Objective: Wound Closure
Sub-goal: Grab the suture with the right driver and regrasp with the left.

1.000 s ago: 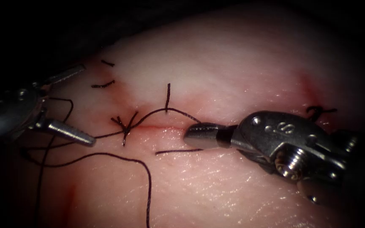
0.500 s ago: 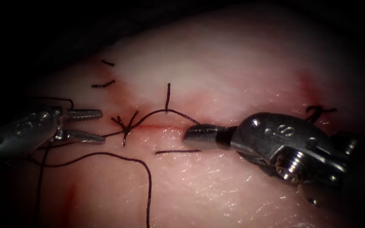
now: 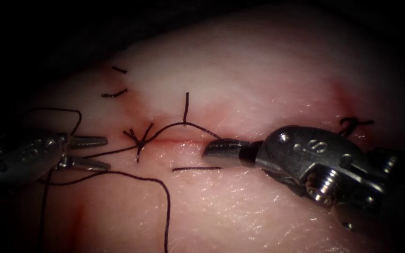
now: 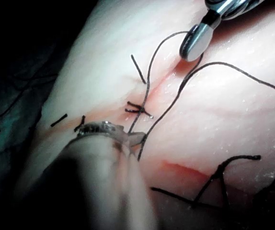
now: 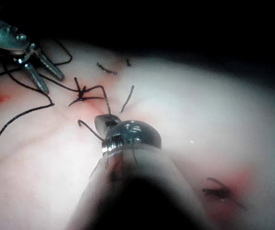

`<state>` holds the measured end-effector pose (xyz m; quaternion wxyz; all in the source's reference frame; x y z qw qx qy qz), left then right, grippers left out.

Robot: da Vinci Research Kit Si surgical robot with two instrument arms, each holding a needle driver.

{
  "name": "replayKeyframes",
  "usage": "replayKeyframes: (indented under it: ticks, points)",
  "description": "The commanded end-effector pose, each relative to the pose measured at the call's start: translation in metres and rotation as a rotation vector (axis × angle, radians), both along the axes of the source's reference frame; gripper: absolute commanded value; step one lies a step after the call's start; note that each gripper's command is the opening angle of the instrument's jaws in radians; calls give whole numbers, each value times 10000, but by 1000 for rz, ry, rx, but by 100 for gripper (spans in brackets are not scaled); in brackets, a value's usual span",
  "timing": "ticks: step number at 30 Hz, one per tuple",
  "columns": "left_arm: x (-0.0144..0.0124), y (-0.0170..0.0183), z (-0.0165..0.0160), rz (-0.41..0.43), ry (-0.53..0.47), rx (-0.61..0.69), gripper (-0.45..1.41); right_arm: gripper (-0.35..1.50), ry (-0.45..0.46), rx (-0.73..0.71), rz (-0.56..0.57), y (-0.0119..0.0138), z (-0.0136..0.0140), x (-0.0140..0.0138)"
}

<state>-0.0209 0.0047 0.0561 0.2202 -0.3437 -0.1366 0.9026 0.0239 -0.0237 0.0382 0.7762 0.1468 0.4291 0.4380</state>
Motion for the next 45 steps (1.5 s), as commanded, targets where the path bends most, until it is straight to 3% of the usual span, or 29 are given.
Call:
replayKeyframes:
  ticks: [1, 8, 19, 20, 21, 22, 31, 33, 35, 38, 40, 43, 45]
  points:
    - [-1, 11, 2, -1, 3, -6, 4, -35, 4, -3, 1, 10, 1, 12]
    - [28, 4, 11, 11, 58, 13, 2, -35, 4, -8, -2, 8, 0, 13]
    - [42, -9, 12, 40, 74, 15, 0, -35, 4, -10, 1, 9, 0, 13]
    - [45, -9, 12, 46, 74, 16, -11, -35, 4, -10, 1, 9, 0, 13]
    - [47, -10, 11, 47, 74, 16, -38, -35, 5, -11, 4, 9, 1, 13]
    - [47, -11, 10, 47, 75, 16, -45, -35, 5, -11, 4, 9, 1, 13]
    - [46, 0, -13, 33, 6, 53, -45, -33, 34, -23, -1, 5, -3, 12]
    - [44, 5, -24, 25, -30, 5, -45, 91, 87, -52, 37, 3, -8, 13]
    - [44, 11, -35, 3, -66, -39, -45, 120, 128, -84, 88, 2, -14, 12]
    - [47, 21, -56, -35, -121, -110, -45, 143, 209, -120, 151, 6, -31, 4]
    - [50, 26, -67, -50, -142, -136, -45, 147, 232, -124, 169, 9, -41, -5]
    - [60, 38, -93, -82, -186, -208, -45, 143, 256, -116, 171, 18, -57, -27]
    - [63, 46, -113, -94, -229, -246, -45, 121, 252, -128, 152, 32, -63, -42]
